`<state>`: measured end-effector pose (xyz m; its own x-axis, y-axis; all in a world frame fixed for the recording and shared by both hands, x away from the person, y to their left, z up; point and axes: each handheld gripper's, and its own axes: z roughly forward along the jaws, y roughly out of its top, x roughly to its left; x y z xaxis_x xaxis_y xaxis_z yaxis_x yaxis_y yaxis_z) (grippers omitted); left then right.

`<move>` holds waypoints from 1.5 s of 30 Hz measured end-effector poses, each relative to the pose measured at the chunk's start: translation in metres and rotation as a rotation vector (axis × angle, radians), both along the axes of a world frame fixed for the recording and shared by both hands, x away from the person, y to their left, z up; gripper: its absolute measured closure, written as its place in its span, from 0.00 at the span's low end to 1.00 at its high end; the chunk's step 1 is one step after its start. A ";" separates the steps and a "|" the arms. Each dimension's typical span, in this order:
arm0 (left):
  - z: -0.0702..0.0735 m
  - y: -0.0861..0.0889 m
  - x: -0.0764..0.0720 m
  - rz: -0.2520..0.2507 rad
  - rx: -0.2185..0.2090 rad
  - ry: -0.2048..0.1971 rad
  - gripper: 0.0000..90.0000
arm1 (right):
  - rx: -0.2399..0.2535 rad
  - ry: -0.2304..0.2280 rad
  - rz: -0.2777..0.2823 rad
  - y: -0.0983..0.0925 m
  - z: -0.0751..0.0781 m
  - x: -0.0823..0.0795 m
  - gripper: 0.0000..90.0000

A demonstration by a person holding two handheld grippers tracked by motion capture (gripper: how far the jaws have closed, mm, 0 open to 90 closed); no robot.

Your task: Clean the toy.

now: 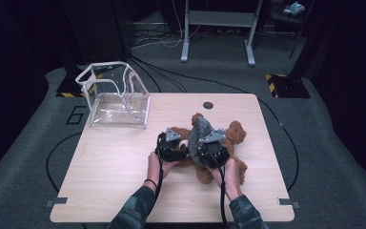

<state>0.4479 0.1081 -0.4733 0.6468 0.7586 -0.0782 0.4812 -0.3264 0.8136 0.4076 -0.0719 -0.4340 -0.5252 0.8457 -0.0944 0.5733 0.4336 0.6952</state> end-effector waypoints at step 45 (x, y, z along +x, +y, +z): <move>0.000 0.003 0.005 -0.032 -0.015 0.021 0.51 | 0.076 0.069 -0.317 -0.131 -0.024 0.061 0.80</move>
